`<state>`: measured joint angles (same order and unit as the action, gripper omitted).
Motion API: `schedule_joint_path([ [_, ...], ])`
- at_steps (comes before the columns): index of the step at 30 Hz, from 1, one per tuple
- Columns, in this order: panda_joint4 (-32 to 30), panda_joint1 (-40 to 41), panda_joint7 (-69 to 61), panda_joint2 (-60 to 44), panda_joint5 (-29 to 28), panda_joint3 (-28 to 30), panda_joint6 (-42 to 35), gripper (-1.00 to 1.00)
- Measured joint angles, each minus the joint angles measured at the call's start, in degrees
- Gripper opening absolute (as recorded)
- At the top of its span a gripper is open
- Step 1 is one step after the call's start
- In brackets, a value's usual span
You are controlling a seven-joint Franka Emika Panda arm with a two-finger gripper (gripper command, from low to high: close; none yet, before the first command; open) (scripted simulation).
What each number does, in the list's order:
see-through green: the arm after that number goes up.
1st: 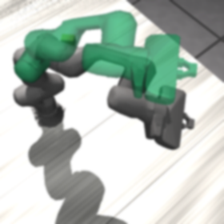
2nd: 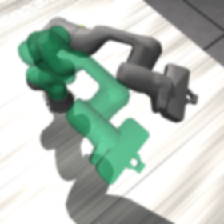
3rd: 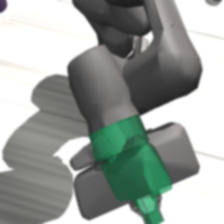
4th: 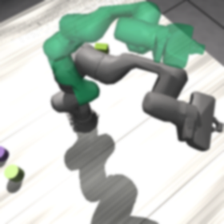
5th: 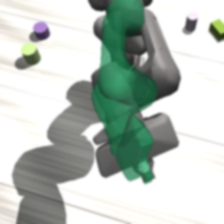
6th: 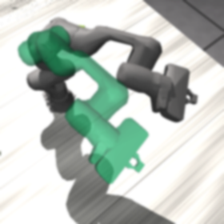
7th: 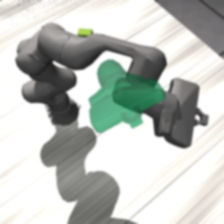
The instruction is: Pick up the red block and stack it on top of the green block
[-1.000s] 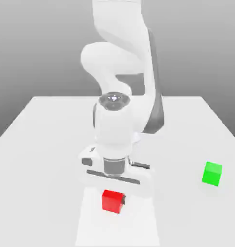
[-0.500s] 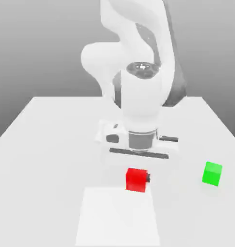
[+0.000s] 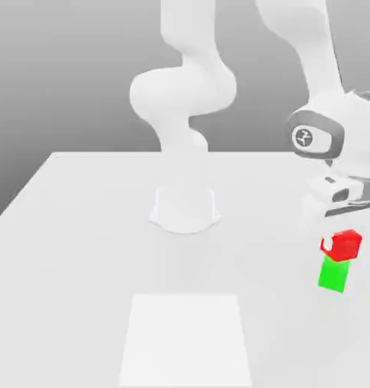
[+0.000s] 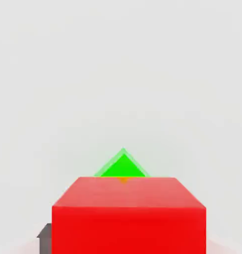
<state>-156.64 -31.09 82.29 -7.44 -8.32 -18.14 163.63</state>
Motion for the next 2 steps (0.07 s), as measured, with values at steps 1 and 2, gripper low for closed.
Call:
schedule_joint_path([
  [1, 0.00, 0.00, 0.00, 0.00, 0.00, 0.00, 0.00, 1.00],
  [2, 0.00, 0.00, 0.00, 0.00, 0.00, 0.00, 0.00, 1.00],
])
